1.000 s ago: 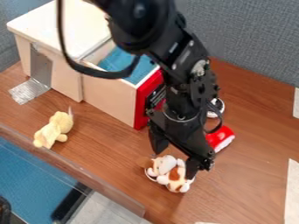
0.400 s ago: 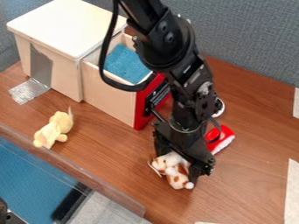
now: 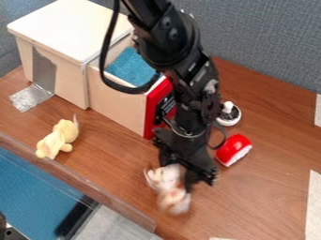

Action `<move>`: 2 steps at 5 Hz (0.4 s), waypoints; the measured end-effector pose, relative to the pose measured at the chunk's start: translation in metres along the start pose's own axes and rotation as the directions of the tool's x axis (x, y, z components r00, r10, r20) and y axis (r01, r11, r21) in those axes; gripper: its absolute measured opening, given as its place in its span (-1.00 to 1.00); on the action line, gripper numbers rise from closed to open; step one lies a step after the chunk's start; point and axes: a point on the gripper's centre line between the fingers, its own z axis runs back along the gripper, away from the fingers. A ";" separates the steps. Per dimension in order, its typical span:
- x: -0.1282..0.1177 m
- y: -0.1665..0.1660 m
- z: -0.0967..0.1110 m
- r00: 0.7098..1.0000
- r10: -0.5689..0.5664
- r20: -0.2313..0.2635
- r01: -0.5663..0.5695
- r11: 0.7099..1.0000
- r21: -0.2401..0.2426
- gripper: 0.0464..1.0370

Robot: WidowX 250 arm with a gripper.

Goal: Put the object in the drawer

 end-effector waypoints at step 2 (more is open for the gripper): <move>0.009 0.011 0.057 0.999 -0.047 0.011 0.047 0.999 -0.021 -0.89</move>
